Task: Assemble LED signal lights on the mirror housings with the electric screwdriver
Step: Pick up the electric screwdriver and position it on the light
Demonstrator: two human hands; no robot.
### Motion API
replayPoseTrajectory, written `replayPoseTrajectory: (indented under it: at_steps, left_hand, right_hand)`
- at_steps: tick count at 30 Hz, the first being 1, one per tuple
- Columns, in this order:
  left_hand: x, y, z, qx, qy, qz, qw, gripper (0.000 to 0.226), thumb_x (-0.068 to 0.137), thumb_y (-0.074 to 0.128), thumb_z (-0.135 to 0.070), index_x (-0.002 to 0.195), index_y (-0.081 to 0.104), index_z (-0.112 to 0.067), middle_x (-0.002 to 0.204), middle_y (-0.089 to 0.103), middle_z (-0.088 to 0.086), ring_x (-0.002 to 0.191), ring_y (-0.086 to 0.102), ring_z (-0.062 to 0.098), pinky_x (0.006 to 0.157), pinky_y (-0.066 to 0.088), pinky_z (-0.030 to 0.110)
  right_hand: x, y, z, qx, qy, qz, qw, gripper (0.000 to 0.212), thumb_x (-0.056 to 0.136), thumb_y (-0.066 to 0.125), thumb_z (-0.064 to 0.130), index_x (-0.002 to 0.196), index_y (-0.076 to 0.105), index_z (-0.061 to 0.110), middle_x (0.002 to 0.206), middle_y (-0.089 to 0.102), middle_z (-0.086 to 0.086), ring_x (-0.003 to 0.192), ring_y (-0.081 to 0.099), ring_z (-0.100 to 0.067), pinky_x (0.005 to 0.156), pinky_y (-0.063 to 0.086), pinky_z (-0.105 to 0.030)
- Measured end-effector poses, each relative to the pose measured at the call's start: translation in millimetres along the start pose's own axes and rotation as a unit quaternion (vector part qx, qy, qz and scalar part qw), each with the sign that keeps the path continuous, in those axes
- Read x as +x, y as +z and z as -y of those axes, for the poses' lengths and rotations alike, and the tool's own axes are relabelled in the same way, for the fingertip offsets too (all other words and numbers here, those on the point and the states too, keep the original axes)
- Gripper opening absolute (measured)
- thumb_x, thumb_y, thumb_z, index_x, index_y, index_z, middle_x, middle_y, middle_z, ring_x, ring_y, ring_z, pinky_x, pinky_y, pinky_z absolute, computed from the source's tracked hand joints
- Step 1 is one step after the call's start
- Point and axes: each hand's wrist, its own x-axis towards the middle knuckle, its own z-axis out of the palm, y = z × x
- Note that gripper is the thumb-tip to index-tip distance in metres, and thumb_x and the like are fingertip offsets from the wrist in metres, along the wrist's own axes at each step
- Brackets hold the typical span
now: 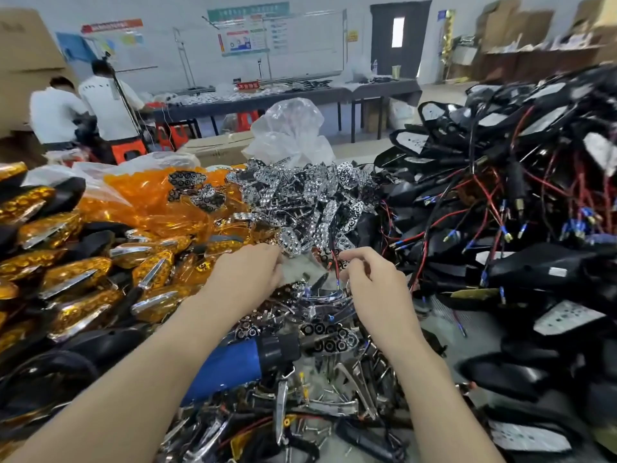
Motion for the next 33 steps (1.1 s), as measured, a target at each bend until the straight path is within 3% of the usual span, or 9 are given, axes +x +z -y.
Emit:
replayPoseTrajectory:
  at_steps: [3, 5, 9, 13, 16, 18, 23, 28, 33]
  left_hand:
    - [-14, -8, 4, -0.145, -0.045, -0.074, 0.986, 0.017, 0.102, 0.046, -0.035, 0.108, 0.061, -0.030, 0.092, 0.064, -0.016, 0.059, 0.055, 0.000, 0.047, 0.042, 0.021]
    - [-23, -15, 2, -0.288, -0.079, -0.111, 0.948, 0.011, 0.101, 0.049, -0.034, 0.100, 0.060, -0.037, 0.082, 0.065, -0.017, 0.047, 0.055, 0.004, 0.039, 0.038, 0.019]
    - [-41, -27, -7, -0.454, -0.117, -0.148, 0.871, 0.013, 0.101, 0.051, -0.034, 0.094, 0.058, -0.042, 0.083, 0.066, -0.015, 0.062, 0.066, 0.015, 0.054, 0.059, 0.033]
    - [-52, -28, -18, -0.534, -0.139, -0.142, 0.822, 0.012, 0.102, 0.050, -0.035, 0.096, 0.060, -0.039, 0.088, 0.069, -0.006, 0.055, 0.067, 0.007, 0.047, 0.049, 0.014]
    - [-52, -22, -23, -0.571, -0.163, -0.112, 0.796, 0.015, 0.102, 0.049, -0.033, 0.096, 0.062, -0.036, 0.084, 0.067, -0.005, 0.054, 0.069, 0.011, 0.065, 0.061, 0.039]
    - [-50, -17, -25, -0.593, -0.178, -0.079, 0.781, 0.015, 0.101, 0.049, -0.031, 0.095, 0.063, -0.032, 0.081, 0.065, -0.004, 0.056, 0.070, 0.015, 0.067, 0.060, 0.042]
    - [-46, -9, -27, -0.576, -0.168, -0.051, 0.799, 0.014, 0.100, 0.051, -0.032, 0.095, 0.063, -0.030, 0.090, 0.066, -0.005, 0.057, 0.070, 0.013, 0.051, 0.057, 0.025]
    - [-47, -13, -27, -0.621, -0.144, 0.003, 0.771, 0.018, 0.100, 0.051, -0.040, 0.096, 0.066, -0.030, 0.081, 0.067, 0.000, 0.057, 0.066, 0.005, 0.066, 0.063, 0.043]
    - [-48, -17, -31, -0.601, -0.090, 0.011, 0.794, 0.030, 0.100, 0.056, -0.038, 0.096, 0.065, -0.010, 0.073, 0.049, 0.004, 0.054, 0.052, -0.004, 0.059, 0.062, 0.033]
  right_hand:
    - [-1, 1, 1, 0.005, -0.006, -0.005, 1.000, 0.030, 0.104, 0.043, 0.021, 0.097, 0.065, 0.039, 0.078, 0.073, 0.005, 0.040, 0.038, -0.004, 0.041, 0.029, -0.018]
    - [-1, 3, 3, -0.002, -0.019, -0.012, 1.000, 0.029, 0.104, 0.043, 0.022, 0.097, 0.065, 0.039, 0.077, 0.073, 0.007, 0.042, 0.041, -0.004, 0.046, 0.033, -0.021]
    - [-4, 10, 8, -0.057, -0.067, -0.028, 0.996, 0.026, 0.103, 0.044, 0.025, 0.108, 0.068, 0.035, 0.066, 0.067, 0.007, 0.054, 0.045, -0.005, 0.075, 0.034, -0.034]
    - [-13, 14, 14, -0.027, -0.075, 0.043, 0.996, 0.033, 0.108, 0.035, 0.046, 0.115, 0.067, 0.040, 0.075, 0.067, 0.015, 0.070, 0.059, -0.001, 0.068, 0.042, -0.028]
    - [-16, 13, 12, 0.004, -0.074, 0.102, 0.992, 0.043, 0.105, 0.031, 0.062, 0.118, 0.066, 0.039, 0.104, 0.073, 0.013, 0.097, 0.061, 0.005, 0.086, 0.048, -0.025]
    - [-15, 11, 10, 0.050, -0.084, 0.119, 0.988, 0.045, 0.101, 0.033, 0.067, 0.116, 0.067, 0.042, 0.109, 0.072, 0.023, 0.103, 0.061, 0.008, 0.087, 0.046, -0.022]
    - [-8, 16, 8, 0.035, -0.100, 0.119, 0.987, 0.009, 0.101, 0.060, 0.043, 0.105, 0.067, 0.046, 0.102, 0.072, 0.021, 0.093, 0.065, 0.001, 0.074, 0.049, -0.011]
    - [-5, 20, 8, 0.034, -0.099, 0.099, 0.990, 0.019, 0.101, 0.063, 0.032, 0.099, 0.065, 0.051, 0.100, 0.070, 0.029, 0.094, 0.064, 0.004, 0.075, 0.046, -0.007]
    - [-3, 19, 8, 0.077, -0.095, 0.092, 0.988, 0.025, 0.099, 0.066, 0.024, 0.099, 0.068, 0.049, 0.095, 0.073, 0.024, 0.088, 0.066, 0.001, 0.076, 0.049, -0.011]
